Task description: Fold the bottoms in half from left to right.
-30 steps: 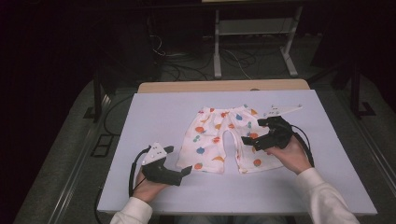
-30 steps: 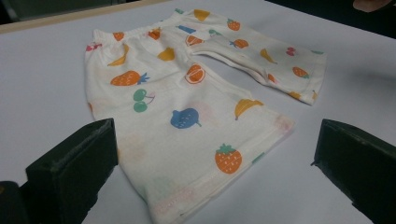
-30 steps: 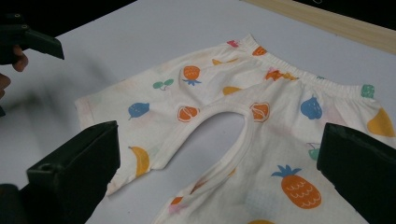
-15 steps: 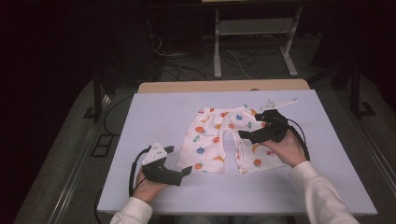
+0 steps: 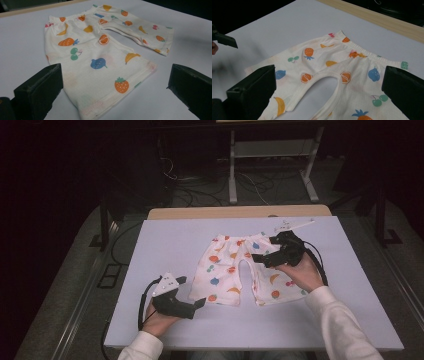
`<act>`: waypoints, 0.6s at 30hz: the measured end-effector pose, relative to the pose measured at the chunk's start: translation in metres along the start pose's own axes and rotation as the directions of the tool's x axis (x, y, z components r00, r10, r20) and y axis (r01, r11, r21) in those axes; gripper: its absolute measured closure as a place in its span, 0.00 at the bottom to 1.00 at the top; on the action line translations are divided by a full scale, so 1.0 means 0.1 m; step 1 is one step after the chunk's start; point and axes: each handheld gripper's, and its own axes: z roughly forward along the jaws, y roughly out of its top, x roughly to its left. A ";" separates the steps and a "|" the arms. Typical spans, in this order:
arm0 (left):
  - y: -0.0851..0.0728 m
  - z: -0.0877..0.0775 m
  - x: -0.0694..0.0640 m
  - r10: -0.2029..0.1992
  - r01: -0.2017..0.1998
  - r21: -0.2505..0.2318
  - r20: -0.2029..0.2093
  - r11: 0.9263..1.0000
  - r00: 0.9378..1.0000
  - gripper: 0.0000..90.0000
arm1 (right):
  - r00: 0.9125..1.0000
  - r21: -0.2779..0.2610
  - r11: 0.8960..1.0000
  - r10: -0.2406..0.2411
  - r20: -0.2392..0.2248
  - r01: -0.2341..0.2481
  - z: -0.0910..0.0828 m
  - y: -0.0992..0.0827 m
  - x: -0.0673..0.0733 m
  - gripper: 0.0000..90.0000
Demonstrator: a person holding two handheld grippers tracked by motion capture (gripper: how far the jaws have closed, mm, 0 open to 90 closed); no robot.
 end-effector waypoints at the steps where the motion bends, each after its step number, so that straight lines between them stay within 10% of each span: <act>1: 0.00 0.00 0.00 0.000 0.000 0.000 0.001 1.000 1.000 0.00 | 1.000 0.002 1.000 0.002 0.003 -0.002 0.01 0.01 0.00 0.00; 18: 0.00 0.01 0.00 0.000 0.000 0.003 0.005 1.000 1.000 0.00 | 1.000 0.003 1.000 0.010 0.018 -0.010 0.12 0.12 -0.09 0.00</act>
